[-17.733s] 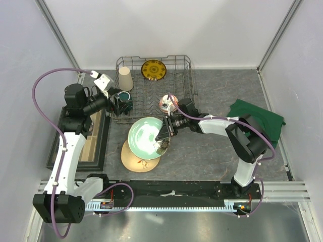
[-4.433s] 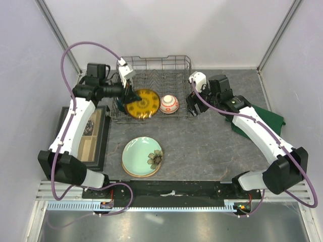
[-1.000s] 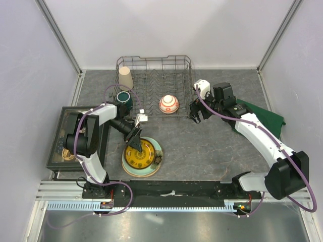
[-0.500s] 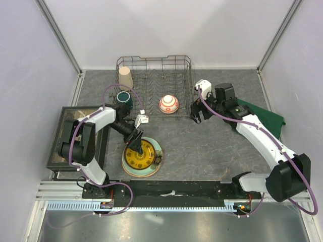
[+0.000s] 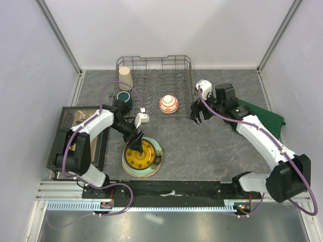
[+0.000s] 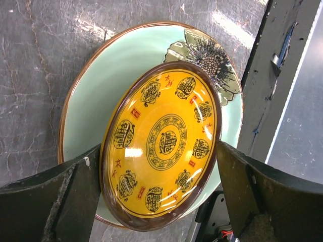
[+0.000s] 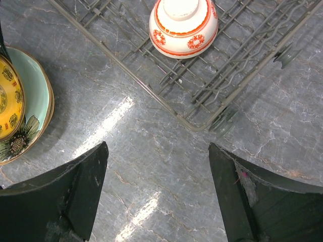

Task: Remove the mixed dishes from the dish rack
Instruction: Place the plate at the center of the board.

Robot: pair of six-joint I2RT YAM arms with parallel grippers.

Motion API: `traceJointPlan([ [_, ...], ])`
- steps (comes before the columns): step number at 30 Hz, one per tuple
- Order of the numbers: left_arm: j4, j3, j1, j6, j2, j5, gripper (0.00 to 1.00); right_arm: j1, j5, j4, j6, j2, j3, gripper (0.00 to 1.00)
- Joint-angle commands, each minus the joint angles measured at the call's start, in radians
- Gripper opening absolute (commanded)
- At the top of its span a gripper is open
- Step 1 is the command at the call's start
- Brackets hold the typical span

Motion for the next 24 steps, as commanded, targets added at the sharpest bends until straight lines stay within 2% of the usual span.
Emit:
traceJointPlan([
  [1,0.018,-0.014,-0.015,-0.038,-0.06,-0.011,0.94,-0.004,-0.024,0.031,0.009,-0.033,-0.012,0.88],
  [11,0.05,-0.042,-0.032,-0.065,-0.125,-0.055,0.94,-0.006,-0.031,0.037,0.012,-0.032,-0.017,0.89],
  [24,0.111,-0.042,-0.035,-0.067,-0.105,-0.101,0.95,-0.007,-0.033,0.038,0.012,-0.041,-0.024,0.89],
])
